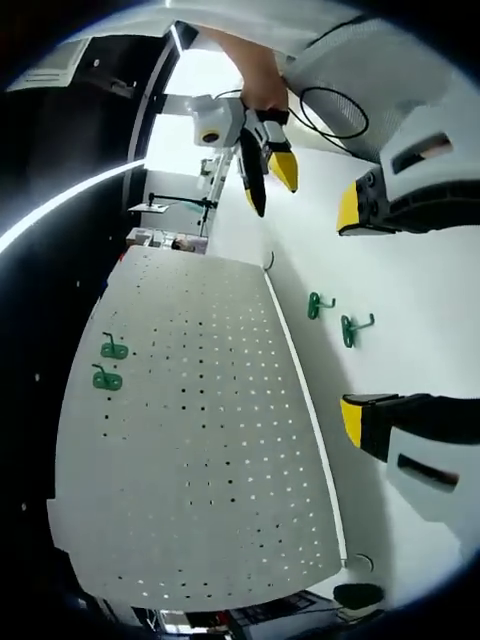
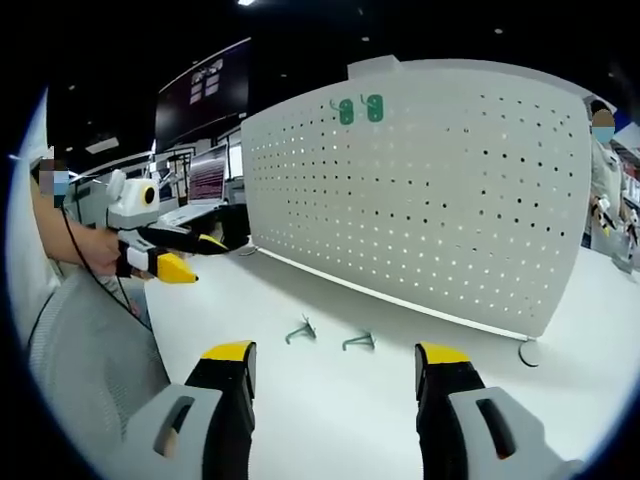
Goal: Insert the hook assembly into the mounting plate slot until the hook locks in place.
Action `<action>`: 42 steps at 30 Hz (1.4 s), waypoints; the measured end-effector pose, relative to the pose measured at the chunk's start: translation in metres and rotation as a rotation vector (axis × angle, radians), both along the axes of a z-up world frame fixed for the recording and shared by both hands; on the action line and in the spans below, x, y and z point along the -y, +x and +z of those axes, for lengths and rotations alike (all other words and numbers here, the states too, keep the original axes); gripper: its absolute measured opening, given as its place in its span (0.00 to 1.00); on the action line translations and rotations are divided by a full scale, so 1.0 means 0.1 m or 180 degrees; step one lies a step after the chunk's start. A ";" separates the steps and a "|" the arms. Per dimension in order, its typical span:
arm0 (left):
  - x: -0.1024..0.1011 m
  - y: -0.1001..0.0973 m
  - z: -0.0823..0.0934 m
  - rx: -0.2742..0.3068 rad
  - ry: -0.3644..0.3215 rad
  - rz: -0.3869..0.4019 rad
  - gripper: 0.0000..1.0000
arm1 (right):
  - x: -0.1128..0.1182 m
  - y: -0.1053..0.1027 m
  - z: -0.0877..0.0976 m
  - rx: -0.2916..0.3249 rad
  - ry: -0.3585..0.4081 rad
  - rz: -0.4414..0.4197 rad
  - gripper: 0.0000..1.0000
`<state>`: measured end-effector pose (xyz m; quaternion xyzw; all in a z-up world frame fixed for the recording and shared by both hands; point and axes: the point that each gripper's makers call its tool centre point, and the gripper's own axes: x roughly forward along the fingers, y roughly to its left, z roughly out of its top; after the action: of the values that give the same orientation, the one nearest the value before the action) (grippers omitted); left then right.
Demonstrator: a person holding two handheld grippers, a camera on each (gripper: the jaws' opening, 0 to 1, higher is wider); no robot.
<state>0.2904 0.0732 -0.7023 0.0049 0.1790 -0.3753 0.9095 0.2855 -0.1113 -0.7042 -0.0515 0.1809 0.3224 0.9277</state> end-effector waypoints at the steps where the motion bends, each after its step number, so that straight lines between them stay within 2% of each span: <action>1: 0.02 -0.01 -0.01 -0.0008 0.0021 -0.0044 0.66 | 0.00 0.00 0.00 0.0001 0.0003 0.0002 0.63; 8: 0.10 -0.01 -0.08 -0.0010 0.0288 -0.0339 0.65 | -0.01 -0.01 0.01 0.0003 0.0002 0.0020 0.62; 28: 0.28 0.02 -0.21 -0.0009 0.0835 -0.1084 0.65 | -0.03 -0.02 0.01 0.0018 -0.0001 0.0055 0.62; 42: 0.33 0.11 -0.33 -0.0023 0.1152 -0.1409 0.64 | -0.04 -0.02 0.03 0.0028 0.0026 0.0058 0.62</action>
<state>0.3012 0.0400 -0.7350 0.2048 0.2409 -0.5267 0.7891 0.2836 -0.1077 -0.7014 -0.0509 0.1750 0.3313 0.9257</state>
